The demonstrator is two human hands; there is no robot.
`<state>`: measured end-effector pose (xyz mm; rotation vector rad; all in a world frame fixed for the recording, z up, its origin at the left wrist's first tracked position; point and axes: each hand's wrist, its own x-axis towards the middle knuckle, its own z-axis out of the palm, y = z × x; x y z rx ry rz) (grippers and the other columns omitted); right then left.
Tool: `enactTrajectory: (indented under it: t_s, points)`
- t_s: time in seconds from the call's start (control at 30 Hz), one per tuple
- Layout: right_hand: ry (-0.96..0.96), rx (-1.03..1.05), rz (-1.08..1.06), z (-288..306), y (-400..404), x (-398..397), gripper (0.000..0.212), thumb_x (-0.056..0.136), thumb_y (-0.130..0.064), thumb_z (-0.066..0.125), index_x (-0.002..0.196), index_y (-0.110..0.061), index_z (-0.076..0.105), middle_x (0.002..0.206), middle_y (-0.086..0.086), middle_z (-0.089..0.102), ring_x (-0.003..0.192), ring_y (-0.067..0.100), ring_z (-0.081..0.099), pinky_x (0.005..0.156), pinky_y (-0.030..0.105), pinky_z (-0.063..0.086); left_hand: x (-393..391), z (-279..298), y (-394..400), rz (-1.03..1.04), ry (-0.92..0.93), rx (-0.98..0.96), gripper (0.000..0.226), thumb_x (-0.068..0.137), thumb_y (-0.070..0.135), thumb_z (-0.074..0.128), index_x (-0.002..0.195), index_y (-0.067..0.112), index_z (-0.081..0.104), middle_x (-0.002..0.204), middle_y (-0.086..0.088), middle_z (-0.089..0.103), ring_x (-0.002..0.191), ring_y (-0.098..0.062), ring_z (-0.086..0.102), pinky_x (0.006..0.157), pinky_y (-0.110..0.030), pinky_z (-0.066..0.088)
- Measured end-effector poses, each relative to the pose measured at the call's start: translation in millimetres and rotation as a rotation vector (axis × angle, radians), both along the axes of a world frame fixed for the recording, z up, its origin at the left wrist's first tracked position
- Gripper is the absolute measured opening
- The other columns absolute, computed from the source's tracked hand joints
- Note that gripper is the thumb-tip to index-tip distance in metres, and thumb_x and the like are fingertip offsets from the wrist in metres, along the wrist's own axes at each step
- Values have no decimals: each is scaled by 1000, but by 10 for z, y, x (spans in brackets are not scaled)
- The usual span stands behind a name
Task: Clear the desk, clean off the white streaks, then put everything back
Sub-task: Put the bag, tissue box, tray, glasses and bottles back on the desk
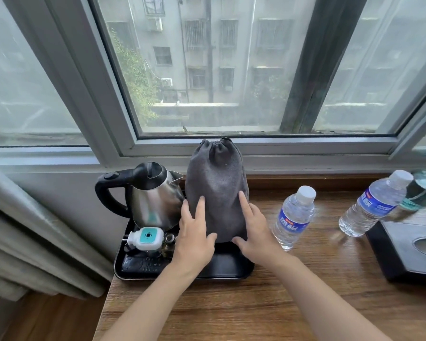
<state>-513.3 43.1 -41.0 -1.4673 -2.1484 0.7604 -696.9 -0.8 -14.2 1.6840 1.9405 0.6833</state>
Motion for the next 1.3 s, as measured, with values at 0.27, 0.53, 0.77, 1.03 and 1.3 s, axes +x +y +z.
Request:
enactTrajectory:
  t_s: [0.27, 0.53, 0.77, 1.03, 1.3]
  points:
    - [18, 36, -53, -28, -98, -4, 116, 85, -18, 78, 163, -30, -6, 161, 1, 21, 149, 19, 24, 123, 38, 28, -10, -91, 30, 20, -36, 14, 93, 96, 18, 71, 167, 27, 12, 173, -13, -3, 161, -32, 8, 125, -44, 26]
    - [43, 41, -96, -202, -959, 637, 62, 94, -23, 70, 149, -30, 45, 150, -20, 32, 142, -14, 19, 116, 8, 15, 496, -252, -218, -64, -15, 459, 59, 90, 6, 76, 144, 8, 54, 159, -14, 39, 149, -28, 34, 126, -23, 19]
    - [24, 119, -440, -267, -951, 1555, 27, 86, -8, 75, 110, -20, 72, 113, -14, 61, 110, 14, 62, 99, 36, 50, 1269, -157, -93, -258, -378, 70, 79, 86, 30, 84, 151, 28, 40, 136, 28, 52, 121, 15, 51, 105, -15, 41]
    - [350, 0, -863, -17, -317, 2257, 49, 87, -26, 71, 127, -22, 43, 117, 0, 65, 107, 21, 66, 92, 44, 54, 1518, -243, 184, -193, -532, 18, 68, 82, 20, 89, 138, 31, 53, 121, 20, 71, 113, 4, 66, 98, -24, 54]
    - [344, 45, -958, 199, 144, 2395, 75, 77, -38, 85, 136, -21, 42, 117, 1, 64, 104, 24, 62, 88, 36, 46, 1689, -291, 196, -54, -414, 68, 62, 70, 27, 94, 122, 33, 61, 116, 17, 68, 105, 1, 65, 94, -32, 58]
